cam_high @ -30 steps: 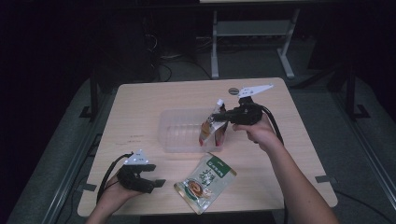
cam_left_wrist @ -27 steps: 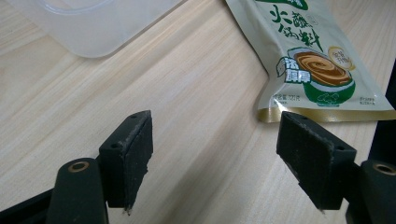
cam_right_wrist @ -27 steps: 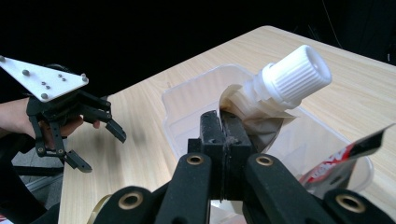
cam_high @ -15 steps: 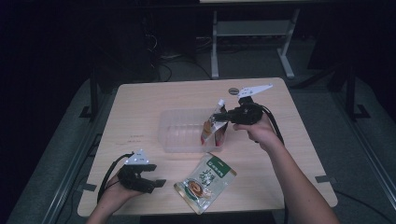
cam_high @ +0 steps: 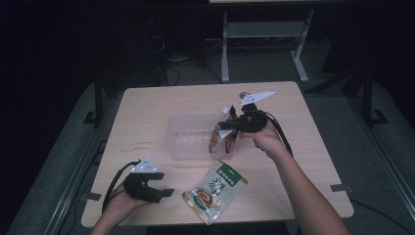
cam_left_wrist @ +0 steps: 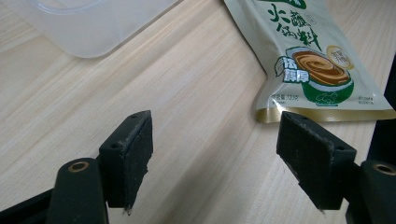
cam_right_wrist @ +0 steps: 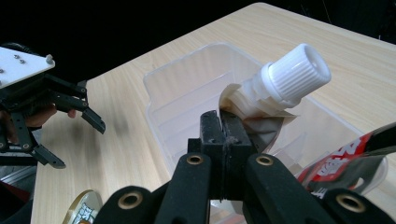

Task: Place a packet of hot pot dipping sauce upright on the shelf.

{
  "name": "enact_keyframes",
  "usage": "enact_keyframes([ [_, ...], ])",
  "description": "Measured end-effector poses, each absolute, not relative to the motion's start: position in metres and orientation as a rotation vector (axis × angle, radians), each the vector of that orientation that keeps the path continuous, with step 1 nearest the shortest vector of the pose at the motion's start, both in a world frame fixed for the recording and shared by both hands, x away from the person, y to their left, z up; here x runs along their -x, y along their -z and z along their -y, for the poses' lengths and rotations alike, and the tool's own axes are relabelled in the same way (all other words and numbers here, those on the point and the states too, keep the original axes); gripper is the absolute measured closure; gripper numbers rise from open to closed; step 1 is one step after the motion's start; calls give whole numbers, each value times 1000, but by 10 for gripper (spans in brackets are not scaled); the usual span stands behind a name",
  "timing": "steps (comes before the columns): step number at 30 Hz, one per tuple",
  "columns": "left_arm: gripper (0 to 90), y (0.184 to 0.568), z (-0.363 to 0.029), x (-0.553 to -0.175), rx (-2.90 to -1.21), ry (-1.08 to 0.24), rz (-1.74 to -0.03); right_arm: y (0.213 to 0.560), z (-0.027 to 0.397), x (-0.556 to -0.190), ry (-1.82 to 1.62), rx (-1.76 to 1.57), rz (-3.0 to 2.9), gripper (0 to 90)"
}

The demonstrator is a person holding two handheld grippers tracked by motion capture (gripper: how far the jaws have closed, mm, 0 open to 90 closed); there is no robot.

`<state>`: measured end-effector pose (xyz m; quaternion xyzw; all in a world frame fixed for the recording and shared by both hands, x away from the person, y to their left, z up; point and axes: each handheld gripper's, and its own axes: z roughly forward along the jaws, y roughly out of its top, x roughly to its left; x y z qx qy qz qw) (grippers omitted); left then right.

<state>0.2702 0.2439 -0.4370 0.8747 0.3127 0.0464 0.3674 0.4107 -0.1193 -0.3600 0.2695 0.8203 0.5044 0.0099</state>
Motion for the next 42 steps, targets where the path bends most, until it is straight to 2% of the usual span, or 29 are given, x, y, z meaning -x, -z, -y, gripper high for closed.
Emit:
enact_keyframes([
  [27, 267, 437, -243, -270, -2256, -115, -808, 376, 103, -407, -1488, -854, -2584, 877],
  [36, 266, 439, -243, -270, -2268, -103, -803, 373, 107, -404, -1513, -876, -2562, 674],
  [42, 265, 440, -242, -270, -2259, -99, -810, 372, 114, -399, -1522, -875, -2557, 643],
])
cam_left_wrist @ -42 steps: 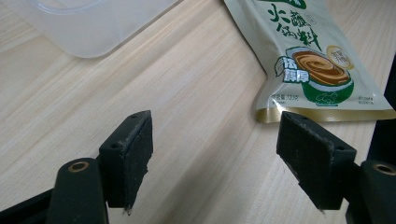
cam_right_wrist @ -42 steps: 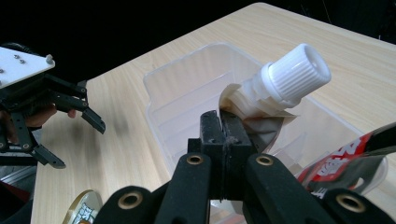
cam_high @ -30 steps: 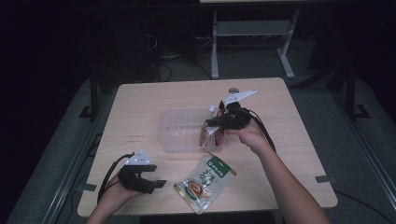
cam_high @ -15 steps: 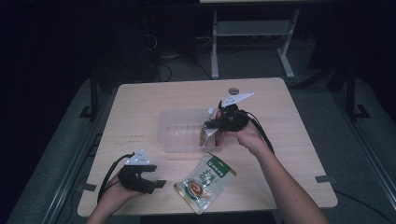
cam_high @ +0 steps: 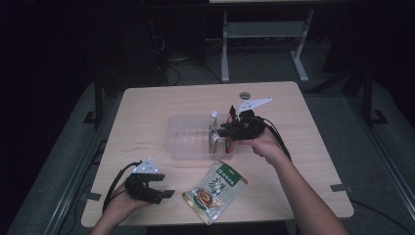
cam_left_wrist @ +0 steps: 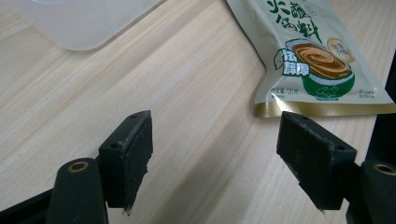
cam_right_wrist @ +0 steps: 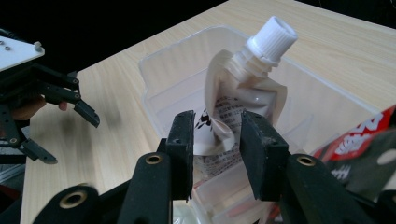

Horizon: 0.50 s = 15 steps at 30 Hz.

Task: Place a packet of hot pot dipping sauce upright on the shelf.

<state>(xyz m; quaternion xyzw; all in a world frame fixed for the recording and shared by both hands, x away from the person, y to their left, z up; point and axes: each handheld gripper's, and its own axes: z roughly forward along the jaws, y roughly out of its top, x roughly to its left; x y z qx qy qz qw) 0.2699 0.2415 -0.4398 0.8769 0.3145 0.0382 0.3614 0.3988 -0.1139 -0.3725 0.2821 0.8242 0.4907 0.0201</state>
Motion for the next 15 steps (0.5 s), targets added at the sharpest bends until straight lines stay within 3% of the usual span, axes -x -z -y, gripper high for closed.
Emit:
enact_keyframes([
  [15, 265, 440, -241, -271, -2265, -100, -802, 372, 129, -374, -1540, -874, -2554, 599],
])
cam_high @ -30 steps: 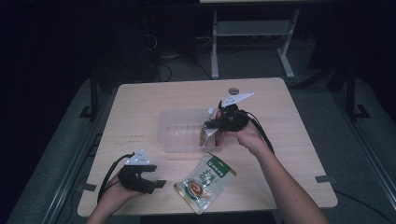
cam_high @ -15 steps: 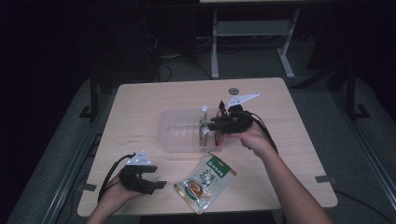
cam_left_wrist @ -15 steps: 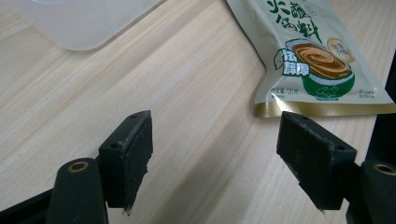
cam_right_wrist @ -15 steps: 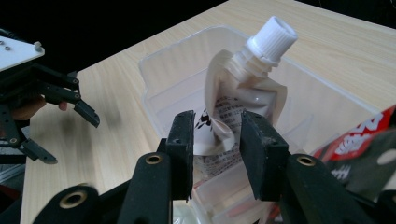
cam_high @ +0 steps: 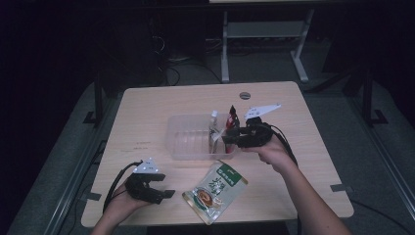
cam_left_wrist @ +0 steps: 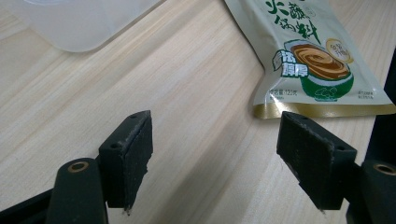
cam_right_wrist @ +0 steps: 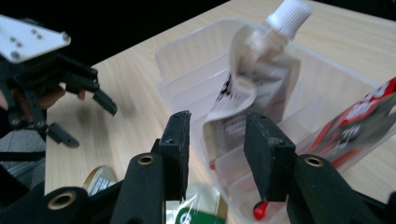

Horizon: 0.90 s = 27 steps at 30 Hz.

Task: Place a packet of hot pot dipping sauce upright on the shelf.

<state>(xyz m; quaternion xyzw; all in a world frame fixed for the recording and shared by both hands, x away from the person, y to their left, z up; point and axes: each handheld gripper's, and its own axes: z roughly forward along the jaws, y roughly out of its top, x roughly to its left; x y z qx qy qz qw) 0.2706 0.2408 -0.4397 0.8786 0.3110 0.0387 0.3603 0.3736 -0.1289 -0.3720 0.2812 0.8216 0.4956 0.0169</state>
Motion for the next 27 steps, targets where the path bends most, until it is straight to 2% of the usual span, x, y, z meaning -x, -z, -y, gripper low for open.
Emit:
enact_keyframes([
  [15, 266, 438, -242, -270, -2277, -106, -787, 385, 153, -331, -1438, -868, -2573, 524],
  [23, 274, 437, -240, -268, -2254, -96, -802, 400, 172, -313, -1405, -948, -2560, 420],
  [27, 347, 430, -237, -265, -2233, -111, -802, 409, 183, -306, -1390, -994, -2546, 373],
])
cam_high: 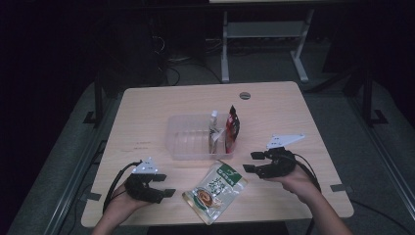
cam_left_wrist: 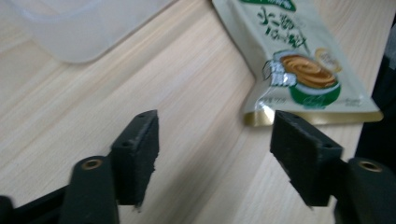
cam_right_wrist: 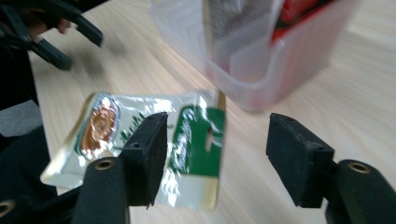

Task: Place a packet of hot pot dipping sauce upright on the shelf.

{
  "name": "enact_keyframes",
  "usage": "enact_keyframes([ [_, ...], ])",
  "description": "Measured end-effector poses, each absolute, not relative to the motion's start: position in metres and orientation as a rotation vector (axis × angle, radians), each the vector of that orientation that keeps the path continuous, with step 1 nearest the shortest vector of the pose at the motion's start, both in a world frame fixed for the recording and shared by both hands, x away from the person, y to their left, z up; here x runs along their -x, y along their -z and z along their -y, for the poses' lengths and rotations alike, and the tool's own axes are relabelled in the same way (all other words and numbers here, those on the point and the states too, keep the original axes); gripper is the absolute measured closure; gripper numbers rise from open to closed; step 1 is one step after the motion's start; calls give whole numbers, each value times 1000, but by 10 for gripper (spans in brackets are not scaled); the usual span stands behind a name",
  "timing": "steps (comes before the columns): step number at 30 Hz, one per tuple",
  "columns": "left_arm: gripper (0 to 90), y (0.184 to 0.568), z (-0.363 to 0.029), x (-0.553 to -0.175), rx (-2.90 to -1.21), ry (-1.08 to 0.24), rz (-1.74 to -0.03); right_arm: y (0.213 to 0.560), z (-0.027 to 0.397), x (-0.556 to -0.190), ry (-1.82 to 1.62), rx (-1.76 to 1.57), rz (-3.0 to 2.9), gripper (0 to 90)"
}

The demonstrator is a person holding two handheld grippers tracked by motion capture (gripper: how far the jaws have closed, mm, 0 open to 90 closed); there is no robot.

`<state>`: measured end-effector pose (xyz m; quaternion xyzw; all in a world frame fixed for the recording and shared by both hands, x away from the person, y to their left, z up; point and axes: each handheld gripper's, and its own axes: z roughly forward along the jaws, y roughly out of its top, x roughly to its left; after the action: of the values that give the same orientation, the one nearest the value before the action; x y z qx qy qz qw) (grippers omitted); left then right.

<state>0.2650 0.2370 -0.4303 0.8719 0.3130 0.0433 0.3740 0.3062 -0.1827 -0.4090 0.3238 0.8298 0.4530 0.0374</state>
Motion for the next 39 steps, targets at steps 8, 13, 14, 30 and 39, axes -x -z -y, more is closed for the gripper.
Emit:
enact_keyframes([
  [8, 677, 417, -217, -254, -2200, -41, -746, 429, 204, -291, -1351, -1066, -2520, 313],
  [13, 839, 414, -194, -245, -2220, 0, -648, 440, 212, -286, -1312, -1080, -2522, 300],
  [14, 859, 414, -189, -243, -2221, 9, -632, 441, 212, -286, -1293, -1083, -2521, 298],
  [30, 894, 441, -142, -233, -2359, 121, -521, 449, 195, -289, -1223, -1046, -2558, 280],
  [39, 895, 450, -138, -238, -2423, 88, -539, 450, 194, -289, -1208, -1058, -2563, 281],
])
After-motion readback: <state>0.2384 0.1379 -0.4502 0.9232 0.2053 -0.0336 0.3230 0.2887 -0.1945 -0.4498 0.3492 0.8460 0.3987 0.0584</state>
